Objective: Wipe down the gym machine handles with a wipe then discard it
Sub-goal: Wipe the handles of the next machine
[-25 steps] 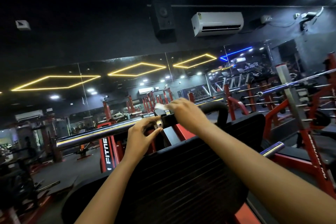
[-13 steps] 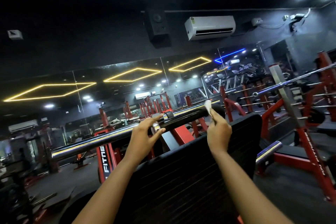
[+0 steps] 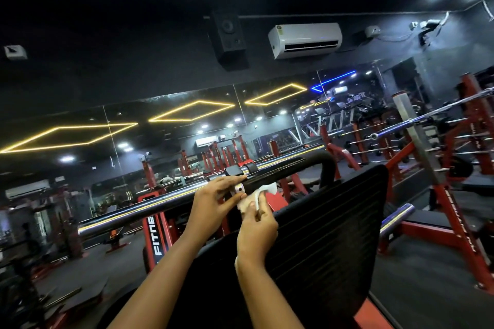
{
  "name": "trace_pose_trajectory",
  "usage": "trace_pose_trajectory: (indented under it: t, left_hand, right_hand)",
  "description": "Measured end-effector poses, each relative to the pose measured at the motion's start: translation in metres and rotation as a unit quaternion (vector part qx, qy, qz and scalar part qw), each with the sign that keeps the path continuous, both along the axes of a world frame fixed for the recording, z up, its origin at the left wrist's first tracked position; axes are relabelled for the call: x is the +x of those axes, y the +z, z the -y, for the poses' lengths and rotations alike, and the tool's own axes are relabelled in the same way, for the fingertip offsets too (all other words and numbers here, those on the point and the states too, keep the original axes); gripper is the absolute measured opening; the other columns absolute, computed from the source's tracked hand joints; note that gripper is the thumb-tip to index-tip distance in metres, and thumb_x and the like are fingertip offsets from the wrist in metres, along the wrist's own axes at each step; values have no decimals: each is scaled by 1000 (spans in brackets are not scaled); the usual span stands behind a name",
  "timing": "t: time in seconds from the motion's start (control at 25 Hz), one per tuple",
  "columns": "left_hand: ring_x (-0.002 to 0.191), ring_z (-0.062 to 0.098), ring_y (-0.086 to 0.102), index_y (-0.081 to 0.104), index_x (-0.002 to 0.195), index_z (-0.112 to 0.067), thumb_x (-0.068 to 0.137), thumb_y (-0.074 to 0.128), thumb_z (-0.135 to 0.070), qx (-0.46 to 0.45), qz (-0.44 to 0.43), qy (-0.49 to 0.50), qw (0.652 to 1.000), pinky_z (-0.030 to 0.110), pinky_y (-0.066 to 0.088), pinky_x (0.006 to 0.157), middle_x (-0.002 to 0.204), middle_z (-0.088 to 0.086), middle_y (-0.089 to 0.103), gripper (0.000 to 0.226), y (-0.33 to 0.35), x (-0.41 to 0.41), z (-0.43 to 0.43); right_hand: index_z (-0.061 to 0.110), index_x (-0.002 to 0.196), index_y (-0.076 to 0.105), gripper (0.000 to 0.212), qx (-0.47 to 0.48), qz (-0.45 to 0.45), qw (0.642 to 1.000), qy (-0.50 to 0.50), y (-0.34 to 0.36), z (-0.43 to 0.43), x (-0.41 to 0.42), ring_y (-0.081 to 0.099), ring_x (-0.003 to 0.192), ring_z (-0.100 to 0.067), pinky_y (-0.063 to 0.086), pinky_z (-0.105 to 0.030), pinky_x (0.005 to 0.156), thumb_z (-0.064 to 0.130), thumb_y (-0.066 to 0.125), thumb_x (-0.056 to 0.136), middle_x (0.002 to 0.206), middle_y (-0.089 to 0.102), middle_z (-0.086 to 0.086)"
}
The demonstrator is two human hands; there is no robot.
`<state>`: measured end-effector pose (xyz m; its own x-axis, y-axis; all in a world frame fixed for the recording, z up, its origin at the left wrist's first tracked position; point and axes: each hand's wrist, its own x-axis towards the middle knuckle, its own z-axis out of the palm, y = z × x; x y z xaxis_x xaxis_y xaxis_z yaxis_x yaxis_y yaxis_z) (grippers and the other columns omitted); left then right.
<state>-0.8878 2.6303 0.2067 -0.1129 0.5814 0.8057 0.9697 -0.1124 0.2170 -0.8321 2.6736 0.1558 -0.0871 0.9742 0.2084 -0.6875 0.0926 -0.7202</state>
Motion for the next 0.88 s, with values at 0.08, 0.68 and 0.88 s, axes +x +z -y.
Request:
trace_pose_trajectory:
  t: [0.08, 0.68, 0.88]
  left_hand:
    - [90, 7, 62, 65, 111, -26, 77, 72, -11, -2, 21, -12, 1000, 8, 47, 82, 101, -4, 66, 37, 1, -2, -1]
    - [109, 11, 50, 48, 132, -34, 83, 60, -47, -115, -139, 89, 979, 23, 41, 89, 119, -5, 53, 52, 32, 6, -19]
    - [106, 19, 58, 13, 144, -44, 87, 38, -62, -197, -290, 213, 912, 32, 53, 80, 124, 1, 55, 64, 39, 14, -62]
  right_hand:
    - [2, 127, 51, 38, -21, -8, 1000, -19, 3, -25, 5, 58, 103, -15, 42, -17, 88, -2, 49, 90, 123, 59, -14]
    - [7, 125, 55, 37, 2, 4, 997, -74, 8, -23, 24, 60, 107, -21, 44, -22, 89, 0, 49, 89, 122, 61, -12]
    - [8, 127, 52, 38, 141, 92, 967, -190, 16, -107, 69, 64, 86, -24, 41, -5, 66, -3, 45, 91, 117, 63, -11]
